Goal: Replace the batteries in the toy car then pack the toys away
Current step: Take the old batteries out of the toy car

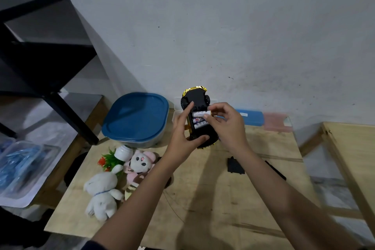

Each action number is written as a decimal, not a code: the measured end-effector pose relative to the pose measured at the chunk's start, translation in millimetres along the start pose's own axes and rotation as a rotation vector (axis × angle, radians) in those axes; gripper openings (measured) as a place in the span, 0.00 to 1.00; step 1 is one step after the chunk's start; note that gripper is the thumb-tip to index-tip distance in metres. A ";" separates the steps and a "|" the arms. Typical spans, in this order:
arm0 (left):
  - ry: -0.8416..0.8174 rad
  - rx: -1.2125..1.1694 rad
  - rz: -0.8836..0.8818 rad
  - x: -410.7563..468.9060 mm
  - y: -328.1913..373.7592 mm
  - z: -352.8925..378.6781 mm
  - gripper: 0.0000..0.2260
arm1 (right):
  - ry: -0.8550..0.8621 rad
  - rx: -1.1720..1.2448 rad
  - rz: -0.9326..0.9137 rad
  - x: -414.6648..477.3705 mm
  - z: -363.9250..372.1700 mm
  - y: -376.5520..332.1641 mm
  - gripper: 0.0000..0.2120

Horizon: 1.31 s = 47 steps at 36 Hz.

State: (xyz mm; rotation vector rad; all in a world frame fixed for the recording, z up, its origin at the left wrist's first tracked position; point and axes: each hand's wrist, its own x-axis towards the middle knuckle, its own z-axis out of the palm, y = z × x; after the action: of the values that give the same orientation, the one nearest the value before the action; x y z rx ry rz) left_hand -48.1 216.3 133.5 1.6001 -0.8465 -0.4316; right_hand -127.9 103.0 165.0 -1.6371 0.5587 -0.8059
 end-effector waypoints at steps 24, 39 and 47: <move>-0.020 0.056 0.016 0.2 3.3 3.3 0.41 | -0.202 -0.649 -0.090 2.8 -16.4 -12.8 0.24; -0.137 0.061 0.016 -3.7 10.8 -4.5 0.42 | -0.242 -0.686 -0.147 0.3 -11.8 -19.2 0.33; -0.187 0.139 0.066 -0.1 12.1 -10.8 0.43 | -0.217 -0.652 -0.095 1.5 -9.2 -24.6 0.31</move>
State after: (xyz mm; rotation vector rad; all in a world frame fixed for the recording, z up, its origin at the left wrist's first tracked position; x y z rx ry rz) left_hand -44.1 223.6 147.5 1.6714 -1.0884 -0.4900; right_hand -135.5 101.4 190.1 -2.3303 0.6289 -0.5239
